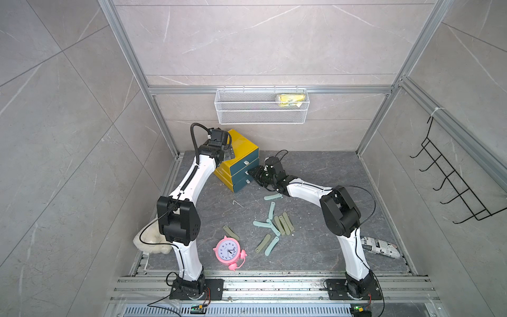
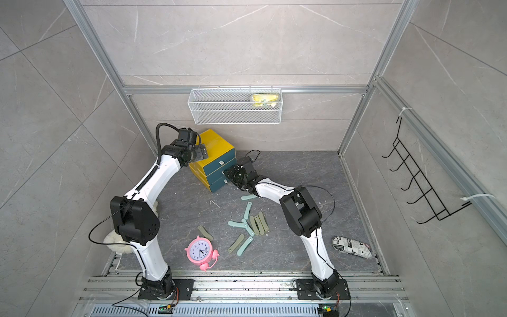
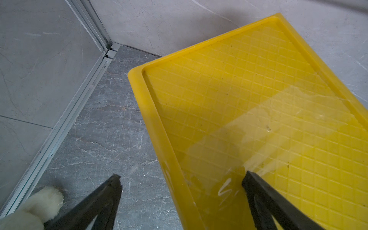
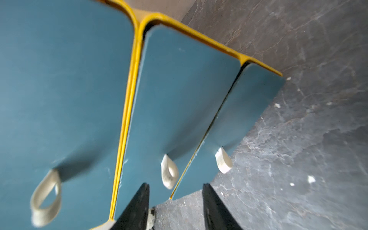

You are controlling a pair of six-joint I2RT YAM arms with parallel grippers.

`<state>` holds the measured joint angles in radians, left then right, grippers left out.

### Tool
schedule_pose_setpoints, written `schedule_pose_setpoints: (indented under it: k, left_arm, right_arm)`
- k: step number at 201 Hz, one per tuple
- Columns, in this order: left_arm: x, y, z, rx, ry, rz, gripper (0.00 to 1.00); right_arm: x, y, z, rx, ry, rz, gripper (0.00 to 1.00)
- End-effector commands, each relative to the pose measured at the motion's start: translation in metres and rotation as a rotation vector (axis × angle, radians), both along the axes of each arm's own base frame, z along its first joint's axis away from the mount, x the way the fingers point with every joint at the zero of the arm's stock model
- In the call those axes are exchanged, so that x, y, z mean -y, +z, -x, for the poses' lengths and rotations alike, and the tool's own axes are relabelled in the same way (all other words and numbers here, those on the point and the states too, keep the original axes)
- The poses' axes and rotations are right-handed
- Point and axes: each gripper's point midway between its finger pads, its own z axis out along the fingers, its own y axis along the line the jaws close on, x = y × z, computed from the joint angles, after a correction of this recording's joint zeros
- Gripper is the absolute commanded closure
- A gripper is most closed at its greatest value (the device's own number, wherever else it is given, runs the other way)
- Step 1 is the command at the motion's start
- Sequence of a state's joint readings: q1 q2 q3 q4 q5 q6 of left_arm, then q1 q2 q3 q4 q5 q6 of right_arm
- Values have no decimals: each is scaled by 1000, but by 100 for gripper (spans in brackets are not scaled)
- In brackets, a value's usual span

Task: Place the fruit knives into the drawer by color
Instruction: Close the drawer in the storage box, then open the drawer in the storage box.

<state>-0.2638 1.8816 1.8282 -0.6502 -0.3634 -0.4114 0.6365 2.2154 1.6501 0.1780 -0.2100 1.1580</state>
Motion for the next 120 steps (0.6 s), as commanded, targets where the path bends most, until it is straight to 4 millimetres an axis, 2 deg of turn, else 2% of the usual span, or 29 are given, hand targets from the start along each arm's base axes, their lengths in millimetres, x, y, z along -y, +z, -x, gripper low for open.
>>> schedule_pose_setpoints:
  k: [1,21,71,92,120]
  left_arm:
    - [3,-38,16,-143,-36,-16,1]
    - [3,-39,16,-144,-39,-11,1]
    - [2,-40,16,-146,-40,-13,1]
    - [3,-41,15,-146,-40,-7,1]
    - [3,-42,14,-148,-37,-6,1]
  right_arm:
    - [-8,10,-11,21,-8,-44,56]
    - [-12,10,-16,26,-12,-55,61]
    - [-15,-2,-17,1,-11,-61,84]
    - [-13,-3,-14,1,-9,-63,100]
    - [-5,0,-2,10,-5,-71,100]
